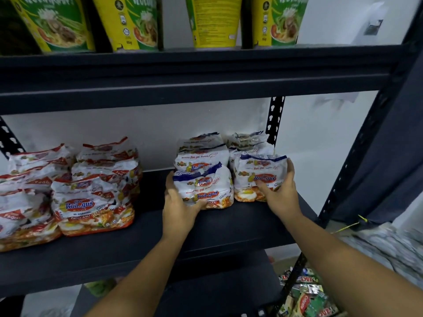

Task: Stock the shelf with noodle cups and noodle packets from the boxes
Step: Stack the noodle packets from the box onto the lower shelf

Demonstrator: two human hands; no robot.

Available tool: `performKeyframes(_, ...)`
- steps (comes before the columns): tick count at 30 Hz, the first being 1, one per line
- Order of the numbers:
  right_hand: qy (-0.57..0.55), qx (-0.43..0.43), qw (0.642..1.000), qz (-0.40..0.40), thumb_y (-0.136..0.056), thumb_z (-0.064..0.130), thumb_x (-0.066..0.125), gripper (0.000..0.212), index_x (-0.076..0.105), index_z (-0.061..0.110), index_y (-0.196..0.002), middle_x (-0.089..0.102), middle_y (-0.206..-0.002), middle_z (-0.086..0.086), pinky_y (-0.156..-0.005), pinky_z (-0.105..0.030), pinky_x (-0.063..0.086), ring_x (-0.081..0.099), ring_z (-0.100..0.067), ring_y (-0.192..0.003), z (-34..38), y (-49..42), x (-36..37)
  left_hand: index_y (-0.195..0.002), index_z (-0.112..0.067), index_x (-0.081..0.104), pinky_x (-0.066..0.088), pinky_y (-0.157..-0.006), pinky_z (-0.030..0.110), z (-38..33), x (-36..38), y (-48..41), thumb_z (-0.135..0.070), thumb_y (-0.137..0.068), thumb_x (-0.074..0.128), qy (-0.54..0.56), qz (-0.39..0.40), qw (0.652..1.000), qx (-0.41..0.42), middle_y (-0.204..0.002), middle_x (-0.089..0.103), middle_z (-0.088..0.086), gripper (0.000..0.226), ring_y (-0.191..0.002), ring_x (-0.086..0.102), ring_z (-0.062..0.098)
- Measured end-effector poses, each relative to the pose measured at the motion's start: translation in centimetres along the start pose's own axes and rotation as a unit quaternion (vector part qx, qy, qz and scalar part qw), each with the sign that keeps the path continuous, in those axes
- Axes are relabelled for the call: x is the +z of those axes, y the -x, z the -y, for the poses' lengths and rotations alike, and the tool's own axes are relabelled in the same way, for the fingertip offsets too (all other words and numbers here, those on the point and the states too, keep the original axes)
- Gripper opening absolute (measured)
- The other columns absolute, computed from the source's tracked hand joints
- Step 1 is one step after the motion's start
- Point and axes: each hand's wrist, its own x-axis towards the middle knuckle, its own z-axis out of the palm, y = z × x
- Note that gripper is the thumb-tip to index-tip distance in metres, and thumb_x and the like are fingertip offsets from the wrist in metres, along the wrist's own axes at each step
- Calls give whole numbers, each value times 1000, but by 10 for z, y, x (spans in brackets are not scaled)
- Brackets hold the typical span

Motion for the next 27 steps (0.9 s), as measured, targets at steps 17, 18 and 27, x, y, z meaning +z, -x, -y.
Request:
performKeyframes(17, 343, -277, 896, 53, -84, 70, 64, 91, 24, 35, -157, 18, -165, -2, -123, -62, 10, 8, -32, -155, 28, -18, -21, -160, -26, 12, 28, -121, 56, -28, -15, -4, -75, -73, 73, -305, -10, 946, 107, -155, 37, 17, 117, -145, 32, 38)
performKeyframes(18, 386, -284, 873, 97, -85, 71, 61, 89, 21, 39, -158, 15, -167, 0, -122, -64, 7, 4, -31, -156, 33, -26, -22, -160, -33, 8, 27, -122, 57, -33, -18, -10, -80, -76, 66, -346, 18, 928, 135, -156, 38, 15, 112, -146, 33, 38)
performKeyframes(27, 446, -213, 828, 266, -95, 54, 60, 77, 9, 58, -153, 10, -166, 12, -114, -65, 24, 11, -29, -151, 39, -55, -16, -154, -59, 1, 28, -114, 60, -45, -7, -40, -75, -94, 41, -475, 174, 836, 213, -166, 18, -6, 74, -149, 22, 29)
